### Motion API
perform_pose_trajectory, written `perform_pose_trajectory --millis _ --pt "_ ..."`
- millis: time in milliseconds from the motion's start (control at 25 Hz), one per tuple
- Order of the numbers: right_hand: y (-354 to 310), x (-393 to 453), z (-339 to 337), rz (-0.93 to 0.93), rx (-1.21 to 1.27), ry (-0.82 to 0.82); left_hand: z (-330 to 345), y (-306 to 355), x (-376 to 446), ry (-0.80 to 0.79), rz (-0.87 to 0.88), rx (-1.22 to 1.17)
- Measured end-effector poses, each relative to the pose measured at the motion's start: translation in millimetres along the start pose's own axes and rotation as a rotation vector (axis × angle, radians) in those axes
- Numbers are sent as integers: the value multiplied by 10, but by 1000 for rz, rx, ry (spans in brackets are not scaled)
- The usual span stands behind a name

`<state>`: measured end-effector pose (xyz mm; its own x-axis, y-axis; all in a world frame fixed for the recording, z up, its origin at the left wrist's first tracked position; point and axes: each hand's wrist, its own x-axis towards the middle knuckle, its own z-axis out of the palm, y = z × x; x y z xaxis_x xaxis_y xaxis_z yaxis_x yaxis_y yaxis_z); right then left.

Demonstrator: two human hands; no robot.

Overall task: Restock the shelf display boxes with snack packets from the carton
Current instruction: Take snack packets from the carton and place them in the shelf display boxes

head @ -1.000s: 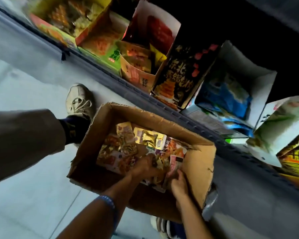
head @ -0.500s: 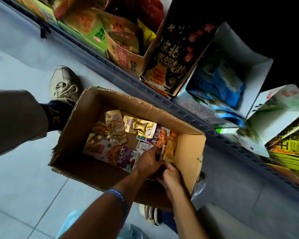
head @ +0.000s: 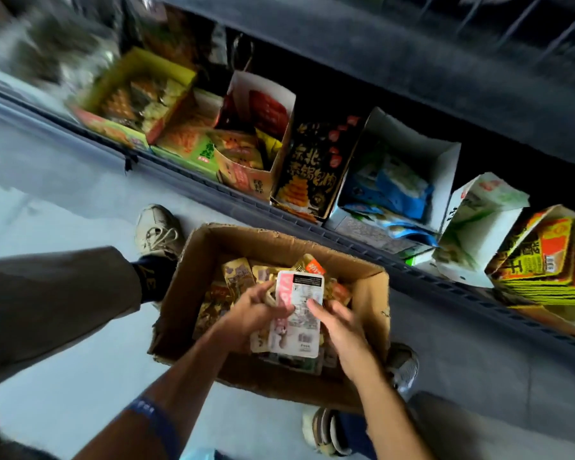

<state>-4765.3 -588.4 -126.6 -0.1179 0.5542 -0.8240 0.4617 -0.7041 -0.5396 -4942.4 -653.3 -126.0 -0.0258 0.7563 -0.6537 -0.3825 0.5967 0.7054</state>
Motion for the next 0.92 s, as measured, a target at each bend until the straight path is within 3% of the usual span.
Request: perform_pose_trajectory --millis 120,320,440,560,760,920 --pt "-398 -344 -43 -258 114 34 244 456 -224 2 165 -40" --pt "-924 -1063 -549 -506 254 155 777 1118 -639 -23 412 -46" --pt "-1150 -1559 -950 -718 62 301 1003 1441 -838 -23 490 -31" --pt "-1334 -2043 -1231 -903 -101 336 1221 1739 -1013 -80 534 50" --pt "-1549 -2663 -1808 -1012 274 335 1879 2260 -1209 -163 653 151" --pt "-1607 -2919 -2497 -1026 641 148 2567 2617 -1169 -233 659 108"
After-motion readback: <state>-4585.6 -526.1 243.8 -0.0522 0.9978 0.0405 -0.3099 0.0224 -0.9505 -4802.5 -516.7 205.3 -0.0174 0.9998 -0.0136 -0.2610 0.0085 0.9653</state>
